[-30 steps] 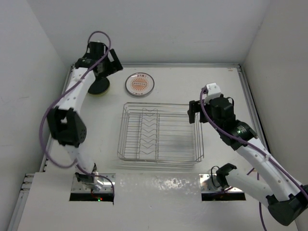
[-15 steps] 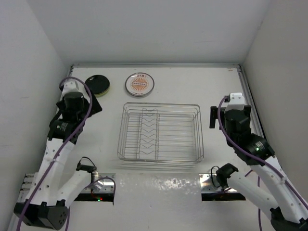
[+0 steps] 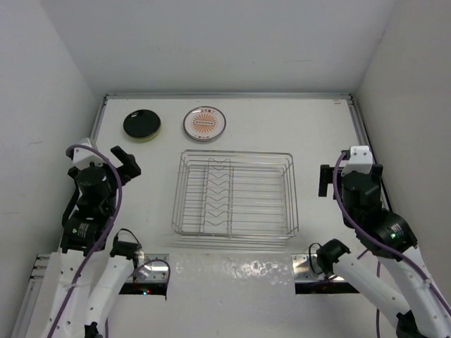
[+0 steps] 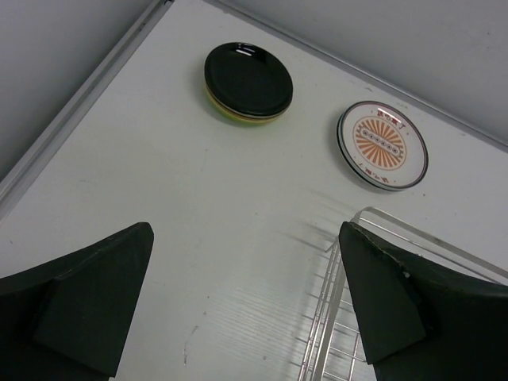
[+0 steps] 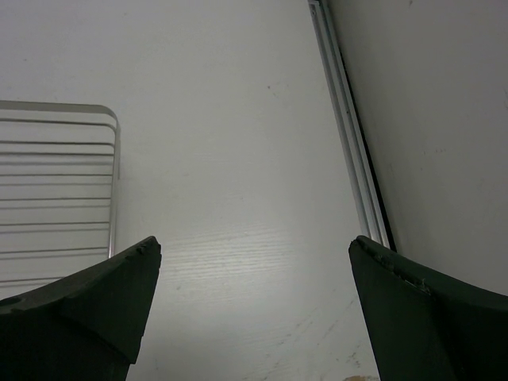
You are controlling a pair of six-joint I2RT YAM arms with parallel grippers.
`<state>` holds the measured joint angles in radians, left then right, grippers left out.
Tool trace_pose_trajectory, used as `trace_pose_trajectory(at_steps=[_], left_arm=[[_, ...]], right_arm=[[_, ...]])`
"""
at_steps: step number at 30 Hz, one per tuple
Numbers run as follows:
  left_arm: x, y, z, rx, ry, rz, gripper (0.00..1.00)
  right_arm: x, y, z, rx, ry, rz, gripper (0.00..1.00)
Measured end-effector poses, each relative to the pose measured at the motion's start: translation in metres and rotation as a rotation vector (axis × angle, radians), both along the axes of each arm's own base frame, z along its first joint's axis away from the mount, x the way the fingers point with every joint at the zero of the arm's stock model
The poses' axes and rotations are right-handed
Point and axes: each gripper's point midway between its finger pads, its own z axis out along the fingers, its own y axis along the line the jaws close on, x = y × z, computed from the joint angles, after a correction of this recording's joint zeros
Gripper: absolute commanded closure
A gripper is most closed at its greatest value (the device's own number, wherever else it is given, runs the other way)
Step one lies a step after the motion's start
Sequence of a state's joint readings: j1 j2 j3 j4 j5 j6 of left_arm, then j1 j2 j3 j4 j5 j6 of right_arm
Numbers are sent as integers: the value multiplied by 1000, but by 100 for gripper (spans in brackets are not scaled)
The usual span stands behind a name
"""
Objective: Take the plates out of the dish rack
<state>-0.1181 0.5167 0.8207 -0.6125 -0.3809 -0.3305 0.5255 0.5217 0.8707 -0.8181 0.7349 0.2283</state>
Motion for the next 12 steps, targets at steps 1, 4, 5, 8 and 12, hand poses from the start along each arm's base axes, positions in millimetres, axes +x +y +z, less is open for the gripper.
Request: trace_pose_trajectory(at_steps=[1,4,5,8,12], left_arm=[[0,0,0,0,-1,0,0],[-2,0,0,-1,-9,0,0],[-2,0,1,-2,-13,1,0],[-3,0,2,-6,-21,1,0],[-3,0,1,-12,-21,4,0]], right_arm=[[0,1,0,0,1,4,1],[0,2,-1,0,5,15,1],[0,2,-1,-1,6,18,1],[0,4,-2,2,10,28,1],[1,6,-3,2,15,37,1]])
